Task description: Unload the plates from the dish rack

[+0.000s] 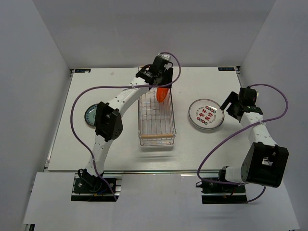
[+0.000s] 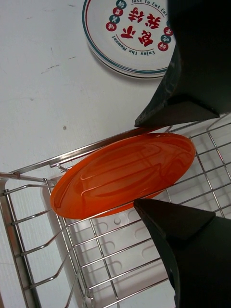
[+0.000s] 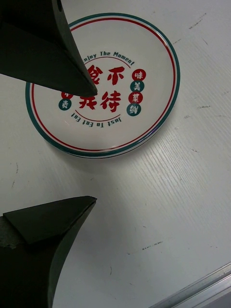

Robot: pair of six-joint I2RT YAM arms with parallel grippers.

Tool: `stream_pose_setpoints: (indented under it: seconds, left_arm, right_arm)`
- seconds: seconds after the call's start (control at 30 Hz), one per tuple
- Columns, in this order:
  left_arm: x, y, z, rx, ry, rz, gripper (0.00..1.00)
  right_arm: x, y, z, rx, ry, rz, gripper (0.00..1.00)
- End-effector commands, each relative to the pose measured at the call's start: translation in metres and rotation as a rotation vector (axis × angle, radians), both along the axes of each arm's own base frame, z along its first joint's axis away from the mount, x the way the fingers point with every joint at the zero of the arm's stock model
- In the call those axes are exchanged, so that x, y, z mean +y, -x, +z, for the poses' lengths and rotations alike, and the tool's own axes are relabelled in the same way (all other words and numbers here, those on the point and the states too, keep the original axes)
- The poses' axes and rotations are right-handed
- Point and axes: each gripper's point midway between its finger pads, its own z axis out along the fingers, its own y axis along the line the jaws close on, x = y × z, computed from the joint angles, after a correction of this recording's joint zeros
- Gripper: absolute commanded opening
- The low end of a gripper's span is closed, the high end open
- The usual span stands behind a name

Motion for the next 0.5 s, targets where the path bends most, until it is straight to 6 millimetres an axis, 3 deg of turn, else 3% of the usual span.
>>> stream_pose_setpoints:
  seconds: [0.0,0.2,0.47]
  left_arm:
    - [0.000,-0.002,0.018,-0.029,0.015,0.028,0.68]
    - [0.013,0.001,0.025,-0.041,0.001,0.086,0.58]
    - [0.012,0.004,0.028,-0.036,0.020,0.081,0.29]
  right_arm:
    - [-0.007,-0.010,0.022,-0.056,0.018,-0.025,0.89]
    - [-0.006,-0.010,0.021,-0.055,0.016,-0.022,0.89]
    - [-0.006,-0.010,0.021,-0.055,0.016,-0.023,0.89]
